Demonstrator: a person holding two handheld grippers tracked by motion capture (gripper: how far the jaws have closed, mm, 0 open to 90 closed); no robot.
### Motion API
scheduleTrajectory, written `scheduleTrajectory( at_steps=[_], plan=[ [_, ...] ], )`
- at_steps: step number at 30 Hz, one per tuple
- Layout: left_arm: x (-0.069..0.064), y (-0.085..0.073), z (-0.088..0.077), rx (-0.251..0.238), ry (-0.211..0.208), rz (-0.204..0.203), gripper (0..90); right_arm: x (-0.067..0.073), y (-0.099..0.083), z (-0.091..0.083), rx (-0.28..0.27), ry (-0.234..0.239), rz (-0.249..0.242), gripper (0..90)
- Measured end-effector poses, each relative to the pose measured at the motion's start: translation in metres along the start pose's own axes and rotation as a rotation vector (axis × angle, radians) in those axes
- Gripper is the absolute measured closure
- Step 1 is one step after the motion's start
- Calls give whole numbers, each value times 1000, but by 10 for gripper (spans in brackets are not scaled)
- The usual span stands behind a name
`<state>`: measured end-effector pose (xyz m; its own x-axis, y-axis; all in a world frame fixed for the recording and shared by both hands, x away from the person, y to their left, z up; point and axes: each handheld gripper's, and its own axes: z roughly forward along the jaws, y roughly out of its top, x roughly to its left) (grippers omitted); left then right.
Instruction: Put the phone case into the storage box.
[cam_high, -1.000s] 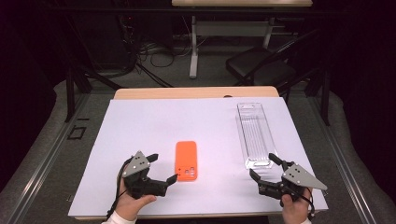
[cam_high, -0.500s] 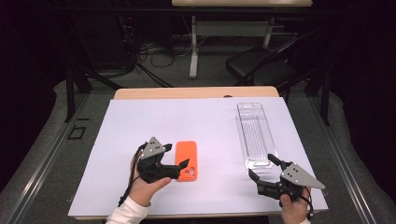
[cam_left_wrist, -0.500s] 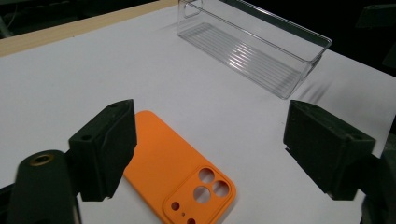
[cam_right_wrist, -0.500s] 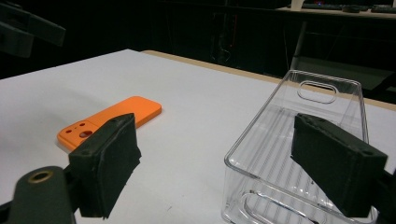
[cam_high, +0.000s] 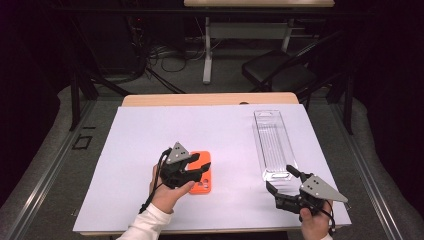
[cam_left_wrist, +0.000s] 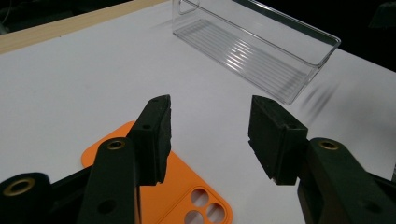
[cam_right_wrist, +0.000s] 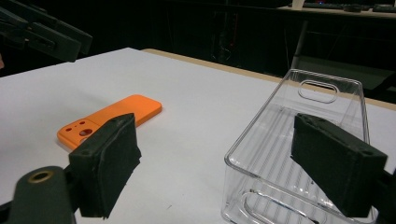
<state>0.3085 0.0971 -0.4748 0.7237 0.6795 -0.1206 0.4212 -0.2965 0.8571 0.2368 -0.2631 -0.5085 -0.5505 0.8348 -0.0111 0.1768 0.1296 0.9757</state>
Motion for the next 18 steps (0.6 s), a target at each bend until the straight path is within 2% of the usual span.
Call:
scheduleTrajectory(
  at_steps=[2, 3, 4, 5, 7, 8, 10, 13, 18],
  plan=[
    [0, -4, 2, -15, -17, -22, 536, -1, 0, 0, -3, 0, -1, 143],
    [0, -6, 3, -3, -22, -25, 543, -1, -1, 1, -1, 0, 1, 143],
    [0, -8, 6, 17, -31, -24, 543, -1, -1, 0, 3, -1, 2, 143],
    [-1, -10, 8, 32, -32, -3, 543, -2, -1, 0, 5, -1, 3, 143],
    [-2, -13, 9, 44, 1, 3, 550, -2, -1, 1, 6, 1, 5, 143],
    [-2, -15, 10, 52, -2, -7, 552, -2, -1, 1, 4, -1, 4, 143],
    [-2, -19, 12, 53, -33, -25, 599, -3, -1, 0, 4, -3, -1, 144],
    [-3, -23, 15, 78, -58, -24, 664, -4, -1, 0, 6, -3, 0, 144],
    [-8, -32, 21, 101, -49, -8, 768, -5, -1, 1, 4, 0, 0, 145]
  ],
)
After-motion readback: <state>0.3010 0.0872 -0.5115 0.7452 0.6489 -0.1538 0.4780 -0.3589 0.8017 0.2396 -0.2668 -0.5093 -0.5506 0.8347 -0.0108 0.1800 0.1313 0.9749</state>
